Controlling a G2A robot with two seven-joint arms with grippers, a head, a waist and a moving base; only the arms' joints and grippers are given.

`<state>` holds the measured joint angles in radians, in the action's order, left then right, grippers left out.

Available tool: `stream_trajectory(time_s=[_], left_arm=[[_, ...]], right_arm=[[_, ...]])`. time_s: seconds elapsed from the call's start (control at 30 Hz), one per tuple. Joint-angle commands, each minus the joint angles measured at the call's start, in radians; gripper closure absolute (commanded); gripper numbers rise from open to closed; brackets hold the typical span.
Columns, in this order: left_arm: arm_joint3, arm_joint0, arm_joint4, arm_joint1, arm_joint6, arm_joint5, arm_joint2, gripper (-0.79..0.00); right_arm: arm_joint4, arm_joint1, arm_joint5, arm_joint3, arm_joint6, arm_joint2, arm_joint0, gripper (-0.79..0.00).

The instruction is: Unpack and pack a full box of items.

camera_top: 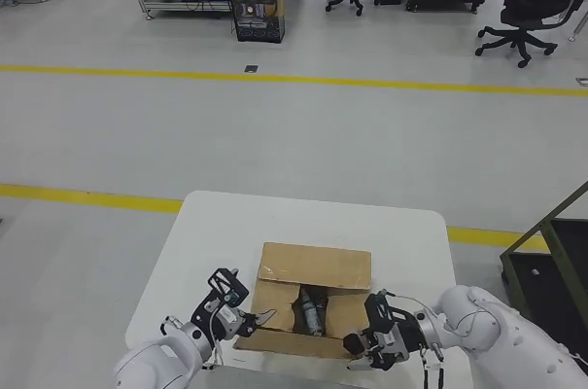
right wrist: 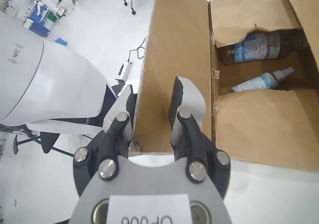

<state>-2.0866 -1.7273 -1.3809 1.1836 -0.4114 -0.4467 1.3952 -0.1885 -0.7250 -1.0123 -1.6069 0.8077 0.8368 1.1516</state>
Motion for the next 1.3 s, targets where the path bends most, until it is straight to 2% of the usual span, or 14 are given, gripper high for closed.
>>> stream_trajectory(time_s=[0.0, 0.1, 0.2, 0.23, 0.33, 0.37, 0.47, 0.57, 0.63, 0.67, 0.73, 0.77, 0.97, 1.27], left_arm=[[-0.001, -0.008, -0.004, -0.002, -0.007, -0.014, -0.009, -0.785], [0.001, -0.018, -0.015, -0.005, -0.012, -0.032, -0.020, -0.785], [0.005, -0.023, -0.026, -0.007, -0.015, -0.042, -0.027, -0.785], [0.008, -0.024, -0.029, -0.008, -0.016, -0.046, -0.029, -0.785], [0.012, -0.025, -0.039, -0.011, -0.020, -0.059, -0.033, -0.785], [0.013, -0.026, -0.040, -0.012, -0.021, -0.061, -0.033, -0.785], [0.013, -0.029, -0.042, -0.014, -0.023, -0.066, -0.033, -0.785], [0.013, -0.035, -0.038, -0.017, -0.025, -0.064, -0.030, -0.785], [0.011, -0.040, -0.029, -0.018, -0.028, -0.065, -0.028, -0.785], [0.010, -0.044, -0.024, -0.019, -0.028, -0.069, -0.027, -0.785], [0.007, -0.049, -0.023, -0.021, -0.031, -0.075, -0.022, -0.785], [0.006, -0.051, -0.024, -0.023, -0.030, -0.078, -0.020, -0.785], [0.003, -0.067, -0.034, -0.029, -0.024, -0.091, -0.008, -0.785], [-0.001, -0.077, -0.037, -0.036, -0.014, -0.088, -0.004, -0.785]], right_arm=[[0.017, 0.002, 0.000, 0.009, -0.001, -0.014, -0.011, -0.456], [0.037, 0.005, 0.000, 0.019, -0.014, -0.027, -0.021, -0.474], [0.049, 0.010, 0.000, 0.026, -0.043, -0.025, -0.026, -0.579], [0.052, 0.012, 0.000, 0.027, -0.054, -0.024, -0.024, -0.640], [0.059, 0.020, 0.000, 0.030, -0.082, -0.017, -0.020, -0.613], [0.060, 0.022, 0.000, 0.031, -0.095, -0.014, -0.018, -0.656], [0.059, 0.031, 0.000, 0.018, -0.140, 0.000, -0.009, -0.665], [0.065, 0.043, 0.000, 0.024, -0.196, 0.027, 0.009, -0.536], [0.067, 0.050, 0.000, 0.025, -0.241, 0.044, 0.023, -0.379], [0.071, 0.053, 0.000, 0.030, -0.267, 0.053, 0.031, -0.345], [0.068, 0.058, 0.000, 0.041, -0.310, 0.068, 0.046, -0.179], [0.075, 0.060, 0.000, 0.053, -0.340, 0.075, 0.055, -0.022], [0.091, 0.045, 0.000, 0.118, -0.386, 0.035, 0.060, 0.000], [0.130, -0.037, 0.000, 0.216, -0.261, -0.162, -0.058, 0.000]])
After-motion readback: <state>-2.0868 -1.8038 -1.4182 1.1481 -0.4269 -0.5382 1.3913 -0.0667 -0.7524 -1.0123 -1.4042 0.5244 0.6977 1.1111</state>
